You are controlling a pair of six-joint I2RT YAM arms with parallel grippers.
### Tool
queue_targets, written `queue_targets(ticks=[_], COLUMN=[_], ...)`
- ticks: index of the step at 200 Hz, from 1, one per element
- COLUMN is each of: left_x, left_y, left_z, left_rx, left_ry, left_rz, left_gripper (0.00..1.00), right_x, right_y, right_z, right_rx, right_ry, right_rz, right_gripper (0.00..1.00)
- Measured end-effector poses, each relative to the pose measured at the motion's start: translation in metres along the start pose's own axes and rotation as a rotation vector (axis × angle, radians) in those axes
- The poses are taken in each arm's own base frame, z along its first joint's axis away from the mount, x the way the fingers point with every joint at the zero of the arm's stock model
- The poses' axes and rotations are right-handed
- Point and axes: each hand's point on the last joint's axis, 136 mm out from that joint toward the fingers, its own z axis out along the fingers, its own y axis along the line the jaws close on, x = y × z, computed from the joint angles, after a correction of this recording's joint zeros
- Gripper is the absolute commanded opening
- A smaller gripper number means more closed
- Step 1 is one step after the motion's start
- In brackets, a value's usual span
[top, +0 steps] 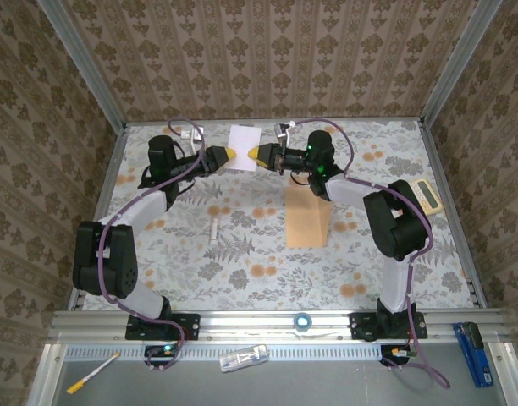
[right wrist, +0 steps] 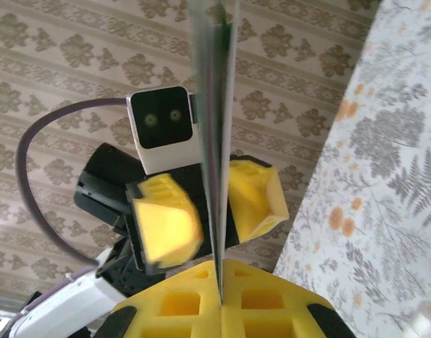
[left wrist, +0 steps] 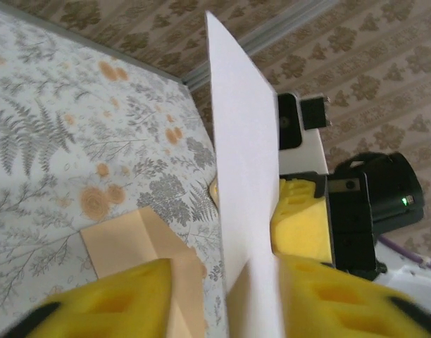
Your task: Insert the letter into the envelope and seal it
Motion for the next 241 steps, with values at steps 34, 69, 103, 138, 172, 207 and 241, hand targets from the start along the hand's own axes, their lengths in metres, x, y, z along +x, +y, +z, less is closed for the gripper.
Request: queue_targets(ticks=[34, 69, 103, 138, 172, 207, 241], left_x=[0.001, -0.006, -0.001, 0.012, 0.051, 0.09, 0.11], left_y=[0.014, 0.013, -0.006, -0.013, 0.015, 0.028, 0.029], left_z=[-0.005, 0.0, 0.019, 0.048, 0.083, 0.112, 0.13], left_rx=[-0.128, -0.266, -0.375, -0.38, -0.422, -0.445, -0.446], left_ry=[0.008, 0.027, 0.06, 0.108, 0.207, 0.27, 0.283], left_rz=[0.021, 0.105, 0.25, 0.313, 0.292, 0.252, 0.239], left_gripper=[0.98, 1.0, 1.0, 1.0, 0.99, 0.95, 0.8], right_x=[0.005, 0.009, 0.021, 0.04, 0.055, 0.067, 0.073], right_y=[-0.017, -0.022, -0.037, -0.054, -0.07, -0.082, -0.09], right_z=[-0.022, -0.061, -0.108, -0.155, -0.19, -0.21, -0.219], right_rx=[0.171, 0.337, 0.536, 0.71, 0.854, 0.96, 1.008], right_ry=[0.017, 0.015, 0.02, 0.05, 0.092, 0.137, 0.157], right_rz=[0.03, 0.05, 0.089, 0.136, 0.152, 0.146, 0.131], right_gripper=[0.0, 0.0, 0.0, 0.0, 0.0, 0.0, 0.0])
